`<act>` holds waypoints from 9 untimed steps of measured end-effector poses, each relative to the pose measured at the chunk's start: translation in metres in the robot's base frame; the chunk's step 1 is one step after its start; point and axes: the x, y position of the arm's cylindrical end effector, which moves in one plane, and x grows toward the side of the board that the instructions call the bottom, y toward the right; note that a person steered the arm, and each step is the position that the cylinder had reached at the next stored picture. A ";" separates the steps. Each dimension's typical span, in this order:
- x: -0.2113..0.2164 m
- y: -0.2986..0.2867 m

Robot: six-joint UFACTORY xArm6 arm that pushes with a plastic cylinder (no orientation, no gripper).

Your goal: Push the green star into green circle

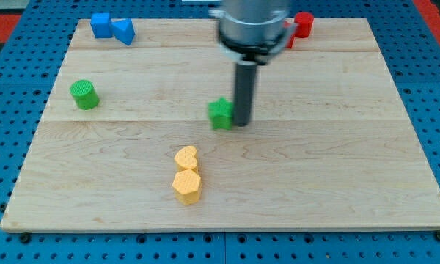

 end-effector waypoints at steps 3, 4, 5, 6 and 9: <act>-0.046 -0.117; -0.063 -0.101; -0.084 -0.066; -0.101 -0.104; -0.081 -0.172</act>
